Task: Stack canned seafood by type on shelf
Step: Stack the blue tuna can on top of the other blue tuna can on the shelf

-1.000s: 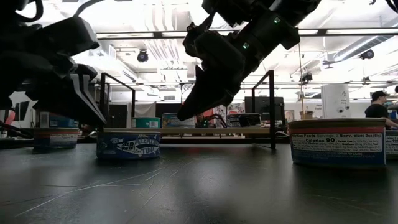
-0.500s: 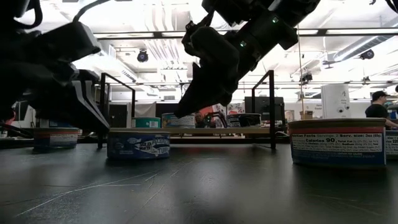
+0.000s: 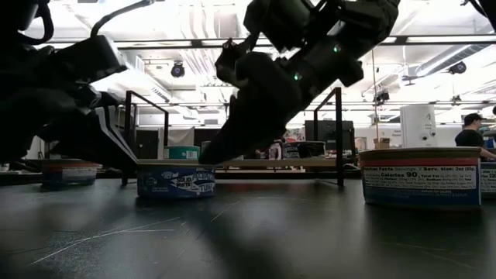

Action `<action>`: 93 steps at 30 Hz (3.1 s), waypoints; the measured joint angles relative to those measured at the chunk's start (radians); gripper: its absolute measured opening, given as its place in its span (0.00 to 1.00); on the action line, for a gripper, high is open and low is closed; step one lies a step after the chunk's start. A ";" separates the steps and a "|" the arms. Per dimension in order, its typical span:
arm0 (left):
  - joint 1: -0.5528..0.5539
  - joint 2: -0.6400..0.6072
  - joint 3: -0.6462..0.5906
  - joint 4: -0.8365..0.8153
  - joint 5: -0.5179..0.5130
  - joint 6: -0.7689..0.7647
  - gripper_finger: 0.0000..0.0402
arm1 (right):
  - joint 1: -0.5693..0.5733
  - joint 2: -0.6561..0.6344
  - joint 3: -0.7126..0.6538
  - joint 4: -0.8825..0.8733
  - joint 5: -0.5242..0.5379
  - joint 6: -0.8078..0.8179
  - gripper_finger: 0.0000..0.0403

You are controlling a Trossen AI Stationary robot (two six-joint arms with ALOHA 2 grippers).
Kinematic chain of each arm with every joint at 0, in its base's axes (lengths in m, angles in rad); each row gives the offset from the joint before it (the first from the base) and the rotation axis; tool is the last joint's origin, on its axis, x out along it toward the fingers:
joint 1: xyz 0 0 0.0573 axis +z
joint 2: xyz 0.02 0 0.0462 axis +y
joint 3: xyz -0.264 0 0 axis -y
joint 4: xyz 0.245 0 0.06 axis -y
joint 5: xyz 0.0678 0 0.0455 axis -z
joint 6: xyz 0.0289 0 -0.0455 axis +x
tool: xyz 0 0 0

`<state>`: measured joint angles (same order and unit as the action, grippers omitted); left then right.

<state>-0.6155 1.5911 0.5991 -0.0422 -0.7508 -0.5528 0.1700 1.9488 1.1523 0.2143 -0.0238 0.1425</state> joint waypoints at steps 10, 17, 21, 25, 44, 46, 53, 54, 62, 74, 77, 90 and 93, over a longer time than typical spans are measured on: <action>0.000 -0.072 0.000 -0.021 -0.053 -0.091 0.00 | 0.002 0.008 -0.019 0.014 -0.003 0.018 0.03; 0.005 -0.202 0.000 -0.034 -0.073 -0.166 0.00 | 0.003 0.006 -0.045 0.021 -0.002 0.048 0.03; 0.016 -0.270 0.000 -0.049 -0.067 -0.270 0.02 | 0.005 0.006 -0.046 0.021 -0.002 0.044 0.03; 0.030 -0.319 0.001 -0.083 0.022 -0.362 0.11 | 0.009 0.007 -0.047 0.020 0.000 0.040 0.03; 0.082 -0.241 0.001 -0.159 0.174 -0.954 0.58 | 0.019 0.009 -0.048 0.020 0.004 0.002 0.03; 0.082 -0.219 0.001 -0.146 0.174 -0.990 0.58 | 0.020 0.009 -0.048 0.020 0.004 0.002 0.03; 0.082 -0.150 0.001 -0.097 0.199 -1.067 0.58 | 0.026 0.009 -0.049 0.020 -0.001 -0.005 0.03; 0.082 -0.141 0.001 -0.081 0.201 -1.068 0.58 | 0.027 0.009 -0.049 0.020 -0.002 -0.005 0.03; 0.083 -0.103 0.001 0.002 0.212 -1.069 0.58 | 0.031 0.009 -0.049 0.020 0.001 -0.008 0.03; 0.083 -0.103 0.001 0.017 0.192 -1.065 0.58 | 0.043 0.009 -0.054 0.022 0.027 -0.012 0.03; 0.083 -0.103 0.001 0.032 0.192 -1.061 0.58 | 0.042 0.009 -0.062 0.036 0.027 -0.006 0.03; 0.083 -0.103 0.001 0.072 0.169 -1.022 0.58 | 0.060 0.009 -0.073 0.040 0.078 0.001 0.03; 0.083 -0.103 0.001 0.072 0.168 -1.019 0.58 | 0.063 0.009 -0.073 0.040 0.080 0.003 0.03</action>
<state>-0.5327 1.4879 0.5999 0.0303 -0.5829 -1.5723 0.2334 1.9578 1.0790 0.2539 0.0566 0.1454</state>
